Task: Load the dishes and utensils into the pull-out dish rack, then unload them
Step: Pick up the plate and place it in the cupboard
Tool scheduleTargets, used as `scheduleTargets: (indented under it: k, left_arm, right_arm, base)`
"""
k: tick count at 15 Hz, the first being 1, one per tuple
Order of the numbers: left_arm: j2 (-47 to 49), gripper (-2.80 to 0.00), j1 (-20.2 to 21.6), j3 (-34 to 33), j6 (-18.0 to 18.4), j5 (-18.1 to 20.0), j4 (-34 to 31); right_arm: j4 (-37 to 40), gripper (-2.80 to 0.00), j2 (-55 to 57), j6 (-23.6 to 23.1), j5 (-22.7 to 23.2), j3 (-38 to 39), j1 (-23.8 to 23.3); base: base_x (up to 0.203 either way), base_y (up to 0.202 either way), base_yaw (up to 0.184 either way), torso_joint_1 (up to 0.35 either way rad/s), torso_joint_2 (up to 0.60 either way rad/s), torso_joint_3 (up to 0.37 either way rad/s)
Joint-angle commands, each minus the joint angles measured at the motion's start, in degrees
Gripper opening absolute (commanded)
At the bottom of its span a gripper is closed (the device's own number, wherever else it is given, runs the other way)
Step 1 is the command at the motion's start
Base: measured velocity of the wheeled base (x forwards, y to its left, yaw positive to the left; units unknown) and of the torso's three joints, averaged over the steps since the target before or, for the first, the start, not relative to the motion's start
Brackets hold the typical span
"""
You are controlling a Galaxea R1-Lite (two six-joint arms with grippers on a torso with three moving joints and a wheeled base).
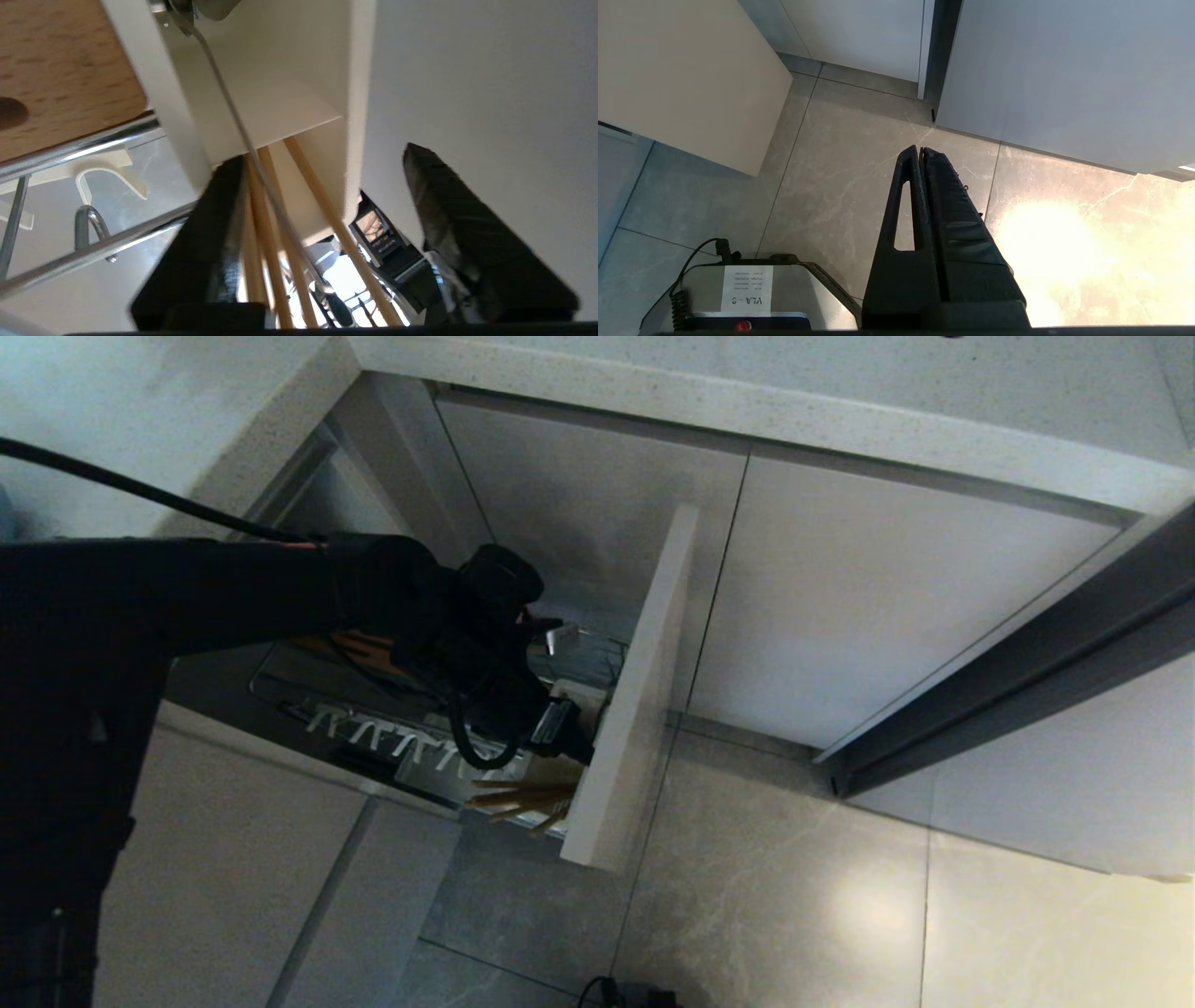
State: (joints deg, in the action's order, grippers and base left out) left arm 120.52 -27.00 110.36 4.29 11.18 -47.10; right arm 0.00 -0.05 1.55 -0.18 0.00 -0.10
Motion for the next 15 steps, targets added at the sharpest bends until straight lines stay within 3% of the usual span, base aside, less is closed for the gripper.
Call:
scheduleTargets:
  k: [1,6,15]
  left_arm:
    - [-2.05,0.00,-0.07,0.03,-0.18,0.16,-0.09]
    - [-4.11,0.00,-0.15,0.03,-1.04,-2.21,-0.09]
    - [-6.00,0.00,-1.30,0.03,-2.54,-2.30,0.88]
  right_arm:
    - [0.00,-2.80,-0.04,-0.01,0.01,0.00,0.01]
    - [0.00,-2.80,-0.04,0.02,0.02,0.00,0.01]
    - [0.00,-2.80,-0.04,0.03,0.01,0.00,0.01]
  base:
    - [0.000,0.000,0.000,0.000,0.00,0.000]
    - [0.000,0.000,0.000,0.000,0.00,0.000]
    - [0.000,0.000,0.000,0.000,0.00,0.000]
